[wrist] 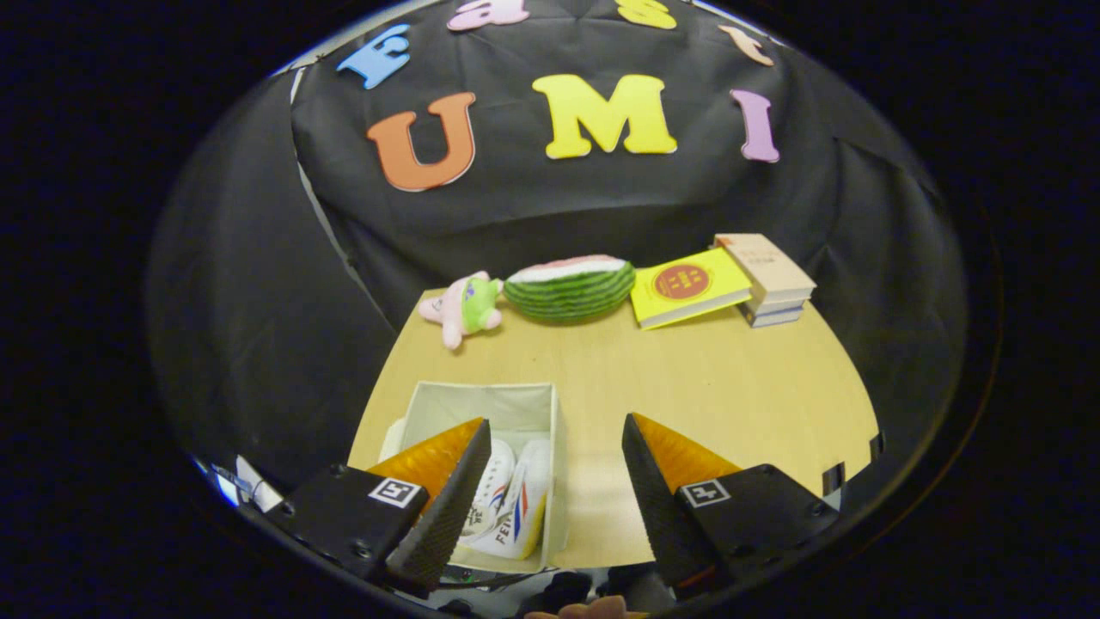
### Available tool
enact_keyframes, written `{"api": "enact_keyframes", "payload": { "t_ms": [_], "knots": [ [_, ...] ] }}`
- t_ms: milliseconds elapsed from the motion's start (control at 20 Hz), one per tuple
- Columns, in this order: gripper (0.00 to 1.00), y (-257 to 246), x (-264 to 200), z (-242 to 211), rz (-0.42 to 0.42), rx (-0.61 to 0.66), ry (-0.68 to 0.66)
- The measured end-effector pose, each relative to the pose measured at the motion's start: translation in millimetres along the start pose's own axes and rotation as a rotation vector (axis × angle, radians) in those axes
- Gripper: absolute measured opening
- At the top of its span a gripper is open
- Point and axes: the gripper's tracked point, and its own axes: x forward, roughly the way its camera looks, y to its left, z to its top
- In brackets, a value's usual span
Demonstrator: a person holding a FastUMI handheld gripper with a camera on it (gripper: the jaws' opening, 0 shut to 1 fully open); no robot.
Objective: Open the storage box then place both shoes into the box .Put the left shoe in first, then the right shoe, with the right side of both shoes facing outward in a uniform manner.
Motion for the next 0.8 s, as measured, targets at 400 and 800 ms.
{"api": "enact_keyframes", "payload": {
  "t_ms": [400, 800],
  "knots": [
    [1.00, -47, -89, 80, -0.130, -0.067, -0.416],
    [1.00, -52, -140, 80, -0.124, -0.048, -0.563]
  ]
}}
